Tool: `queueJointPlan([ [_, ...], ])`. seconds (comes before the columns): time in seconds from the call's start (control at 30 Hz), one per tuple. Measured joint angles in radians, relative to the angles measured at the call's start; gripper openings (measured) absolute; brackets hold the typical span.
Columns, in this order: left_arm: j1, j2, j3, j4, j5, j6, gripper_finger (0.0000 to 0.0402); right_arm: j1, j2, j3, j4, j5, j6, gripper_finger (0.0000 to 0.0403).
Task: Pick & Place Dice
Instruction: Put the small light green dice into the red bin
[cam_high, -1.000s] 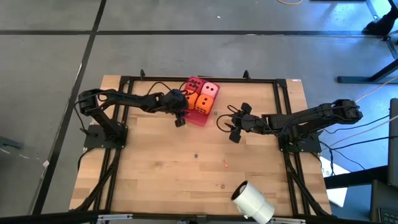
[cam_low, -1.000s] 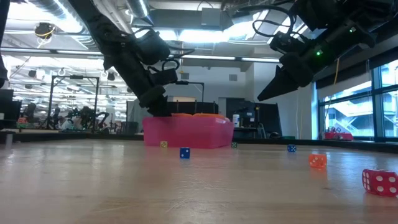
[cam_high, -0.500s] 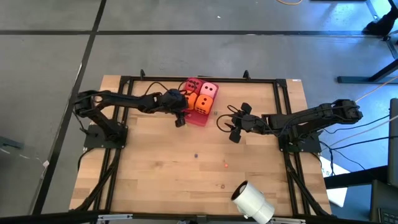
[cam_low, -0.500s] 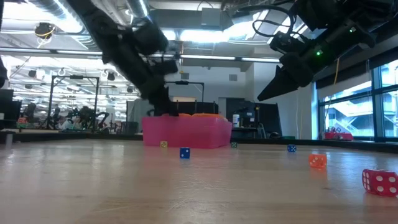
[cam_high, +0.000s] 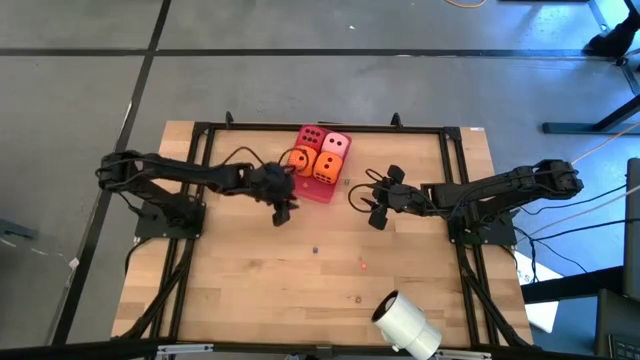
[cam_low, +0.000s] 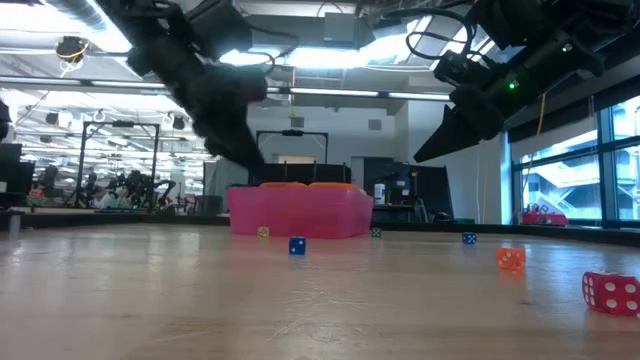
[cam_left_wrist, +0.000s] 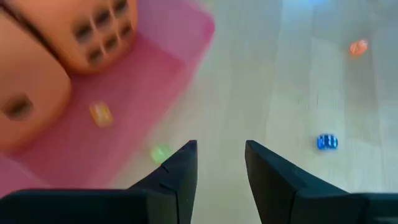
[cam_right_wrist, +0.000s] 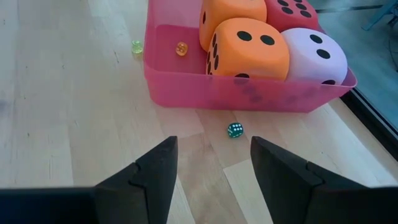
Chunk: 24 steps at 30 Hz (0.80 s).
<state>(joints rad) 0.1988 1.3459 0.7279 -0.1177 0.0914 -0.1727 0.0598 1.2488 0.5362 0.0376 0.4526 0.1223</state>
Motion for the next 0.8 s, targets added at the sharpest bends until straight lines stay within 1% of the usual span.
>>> queueJointPlan([
  [0.07,-0.031,0.006,-0.022,0.003,-0.025,-0.067,0.0127,0.0,0.0,0.0,0.0,0.0,0.0,0.0204],
  [0.13,-0.061,0.015,-0.045,0.024,-0.075,-0.125,0.0127,0.0,0.0,0.0,0.0,0.0,0.0,0.0204],
  [0.33,-0.122,0.069,-0.076,0.056,-0.311,-0.265,0.0127,0.0,0.0,0.0,0.0,0.0,0.0,0.0203],
  [0.43,-0.141,0.118,-0.079,0.128,-0.4,-0.352,0.0127,0.0,0.0,0.0,0.0,0.0,0.0,0.0203],
  [0.53,-0.155,0.181,-0.079,0.208,-0.443,-0.393,0.0127,0.0,0.0,0.0,0.0,0.001,0.0,0.0203],
  [0.7,-0.159,0.286,-0.079,0.339,-0.468,-0.47,0.0127,0.0,0.0,0.0,0.0,0.001,0.0,0.0203],
  [0.8,-0.159,0.325,-0.078,0.38,-0.494,-0.532,0.0127,0.0,0.0,0.0,0.0,0.001,0.0,0.0203],
])
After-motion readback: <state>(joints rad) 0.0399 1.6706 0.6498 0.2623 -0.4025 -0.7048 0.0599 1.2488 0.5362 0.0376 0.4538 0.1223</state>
